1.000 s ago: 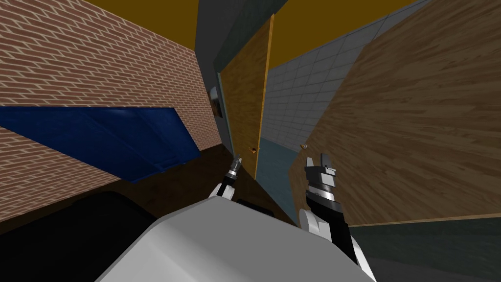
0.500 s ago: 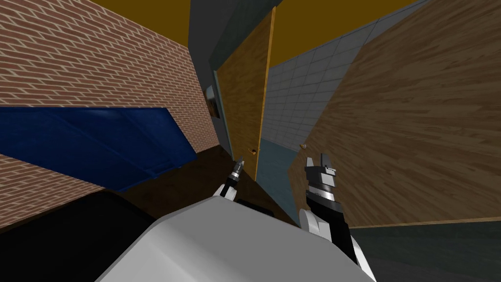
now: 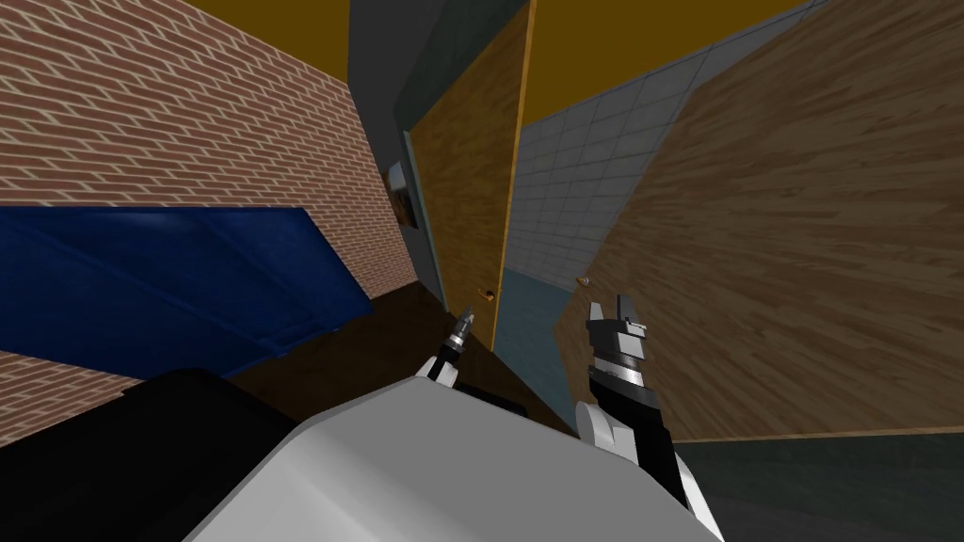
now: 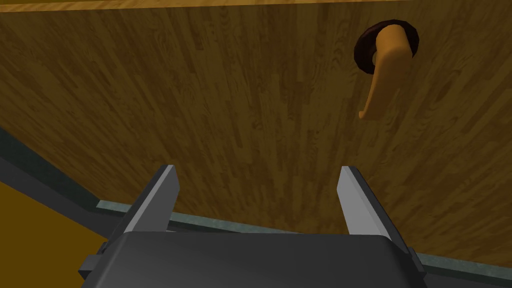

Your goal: Push the door open

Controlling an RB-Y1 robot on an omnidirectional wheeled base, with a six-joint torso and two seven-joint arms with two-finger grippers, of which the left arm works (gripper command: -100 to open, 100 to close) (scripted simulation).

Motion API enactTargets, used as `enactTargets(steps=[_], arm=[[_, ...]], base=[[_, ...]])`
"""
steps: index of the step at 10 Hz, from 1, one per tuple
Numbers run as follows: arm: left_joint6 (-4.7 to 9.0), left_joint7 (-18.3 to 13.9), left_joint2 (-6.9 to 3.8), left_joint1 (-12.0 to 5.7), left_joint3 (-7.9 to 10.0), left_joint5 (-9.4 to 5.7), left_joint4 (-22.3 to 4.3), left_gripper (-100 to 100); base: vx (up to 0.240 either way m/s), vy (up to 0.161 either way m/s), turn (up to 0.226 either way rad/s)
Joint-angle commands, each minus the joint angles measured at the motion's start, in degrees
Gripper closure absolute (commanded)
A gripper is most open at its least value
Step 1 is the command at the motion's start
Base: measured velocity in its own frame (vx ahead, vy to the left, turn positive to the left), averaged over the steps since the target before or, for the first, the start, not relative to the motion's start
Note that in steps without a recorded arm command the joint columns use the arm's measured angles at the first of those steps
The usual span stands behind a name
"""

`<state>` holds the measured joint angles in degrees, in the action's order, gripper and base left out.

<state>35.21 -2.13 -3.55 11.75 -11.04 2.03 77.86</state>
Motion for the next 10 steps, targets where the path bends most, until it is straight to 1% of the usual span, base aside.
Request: enactTargets(steps=[1,2,5,7,8,9,10], arm=[[0.72,-0.07,0.06,-1.11,-0.91,0.02,-2.86,-100],[0.72,-0.07,0.06,-1.11,-0.91,0.02,-3.31,-100],[2.12,-0.21,0.15,-3.06,-2.49,0.04,-8.55,-100],[2.98,-0.30,0.28,-4.25,-3.45,0.05,-12.17,-100],[3.78,-0.38,0.43,-5.37,-4.36,0.06,-15.33,-100],[3.78,-0.38,0.43,-5.37,-4.36,0.06,-15.33,-100],[4.15,-0.42,0.53,-5.88,-4.77,0.06,-16.78,-100]], base=[[0.067,0.113,-0.102],[0.045,0.077,-0.023],[0.048,0.079,-0.085],[0.069,0.131,-0.084],[0.080,0.171,-0.125],[0.064,0.132,-0.071],[0.048,0.094,-0.053]])
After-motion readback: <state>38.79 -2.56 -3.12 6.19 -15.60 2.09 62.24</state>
